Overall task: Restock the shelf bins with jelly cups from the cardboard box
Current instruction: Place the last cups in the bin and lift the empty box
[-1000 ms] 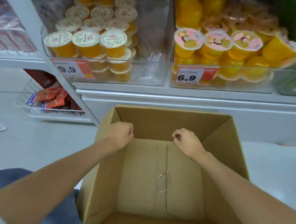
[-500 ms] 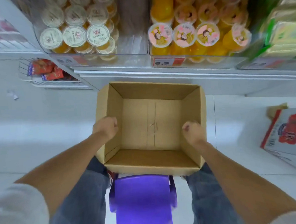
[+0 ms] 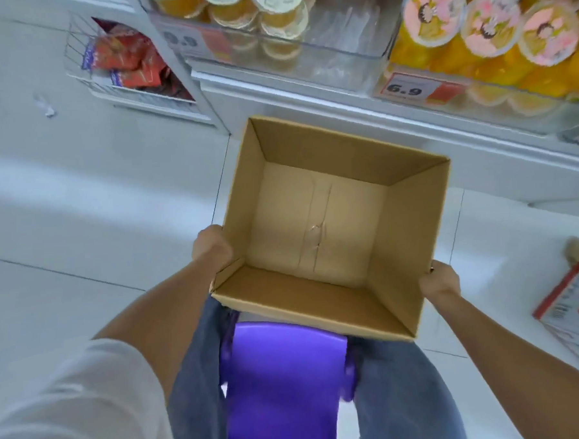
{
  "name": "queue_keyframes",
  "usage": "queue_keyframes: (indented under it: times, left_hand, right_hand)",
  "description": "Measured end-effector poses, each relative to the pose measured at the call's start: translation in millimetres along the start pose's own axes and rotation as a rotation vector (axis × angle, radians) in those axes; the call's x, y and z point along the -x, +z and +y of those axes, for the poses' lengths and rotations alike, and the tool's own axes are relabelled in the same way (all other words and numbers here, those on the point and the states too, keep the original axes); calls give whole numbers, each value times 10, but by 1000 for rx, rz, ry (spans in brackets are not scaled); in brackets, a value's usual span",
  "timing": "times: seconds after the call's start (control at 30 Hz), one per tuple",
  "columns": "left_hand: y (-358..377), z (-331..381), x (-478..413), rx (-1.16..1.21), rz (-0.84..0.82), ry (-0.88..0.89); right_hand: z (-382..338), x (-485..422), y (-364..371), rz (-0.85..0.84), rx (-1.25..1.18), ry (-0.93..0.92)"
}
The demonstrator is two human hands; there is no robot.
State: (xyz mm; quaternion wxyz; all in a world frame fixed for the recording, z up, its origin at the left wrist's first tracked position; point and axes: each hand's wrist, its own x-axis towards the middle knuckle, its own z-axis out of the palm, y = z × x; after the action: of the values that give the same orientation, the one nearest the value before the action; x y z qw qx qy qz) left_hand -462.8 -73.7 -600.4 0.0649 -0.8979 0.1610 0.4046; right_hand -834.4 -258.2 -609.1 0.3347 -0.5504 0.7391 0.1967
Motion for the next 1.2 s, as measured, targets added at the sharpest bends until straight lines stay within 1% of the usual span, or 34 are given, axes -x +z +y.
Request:
queue_keyframes:
  times: [0.1, 0.2, 0.37, 0.5, 0.63, 0.77, 0.9, 0.97, 1.07, 1.2]
  left_hand:
    - [-213, -338, -28, 18, -20, -30]
    - [-486, -867, -78, 97, -16, -61]
    - [-877, -2146, -251, 278, 27, -111]
    - [-1177, -3295, -225, 453, 24, -236]
    - [-1401, -4535, 86, 624, 55, -364]
    - [-1470, -5712, 585, 774, 122, -552]
    - [-1336, -6741, 1224, 926, 195, -744]
    - [-1215, -7178, 1540, 997, 226, -829]
    - [-1004, -7749, 1926, 1094, 222, -955]
    - [-700, -8447, 2389, 1258, 238, -1106]
  right_hand:
    - [-259, 250, 43, -20, 23, -30]
    - [-761, 545, 103, -33, 93, -120]
    - [-1956, 1135, 470, -50, 291, -333]
    - [-2905, 1792, 979, -55, 458, -475]
    - [-3845, 2661, 1635, -71, 586, -594]
    - [-4744, 3751, 2394, -115, 675, -827]
    - [-5458, 5006, 3172, -167, 791, -1037]
    - [-5709, 5626, 3596, -207, 841, -1132]
    - [-5937, 6598, 4261, -251, 924, -1285]
    - [-6014, 7730, 5207, -321, 1026, -1394]
